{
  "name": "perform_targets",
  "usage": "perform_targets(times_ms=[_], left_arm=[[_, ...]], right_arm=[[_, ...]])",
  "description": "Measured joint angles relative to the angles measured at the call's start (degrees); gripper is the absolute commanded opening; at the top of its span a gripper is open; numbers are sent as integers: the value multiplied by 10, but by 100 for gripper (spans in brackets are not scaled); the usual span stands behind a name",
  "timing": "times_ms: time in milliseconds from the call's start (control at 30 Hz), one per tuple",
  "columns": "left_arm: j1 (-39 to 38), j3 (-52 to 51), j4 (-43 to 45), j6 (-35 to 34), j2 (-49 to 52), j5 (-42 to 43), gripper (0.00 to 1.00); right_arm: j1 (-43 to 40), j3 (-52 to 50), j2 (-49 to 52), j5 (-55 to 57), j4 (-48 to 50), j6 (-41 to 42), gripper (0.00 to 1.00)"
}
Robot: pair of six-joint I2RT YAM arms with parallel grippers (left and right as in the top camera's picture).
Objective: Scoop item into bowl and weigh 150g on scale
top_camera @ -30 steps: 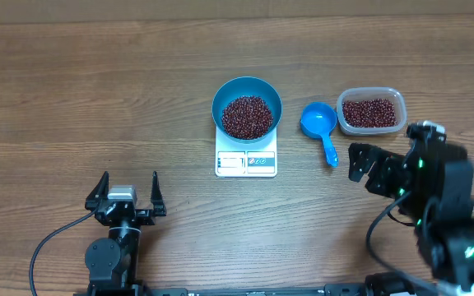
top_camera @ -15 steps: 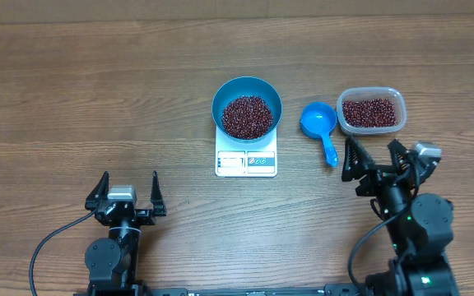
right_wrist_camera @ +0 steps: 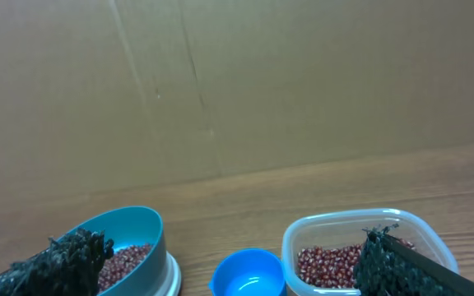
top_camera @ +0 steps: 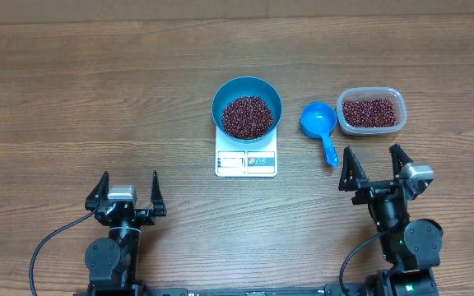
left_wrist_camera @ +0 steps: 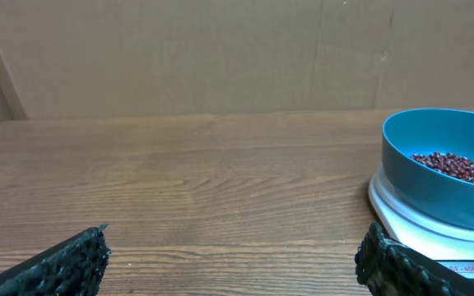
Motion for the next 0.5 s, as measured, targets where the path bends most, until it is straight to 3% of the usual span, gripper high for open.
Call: perform_targets(times_ms=[200,500], left_arm=[[0,0,0,0,0,0,100],[0,0,0,0,0,0,99]], right_arm=[[0,-37,-20,12,3,-10,100],[0,-39,-127,36,-90,-33,100]])
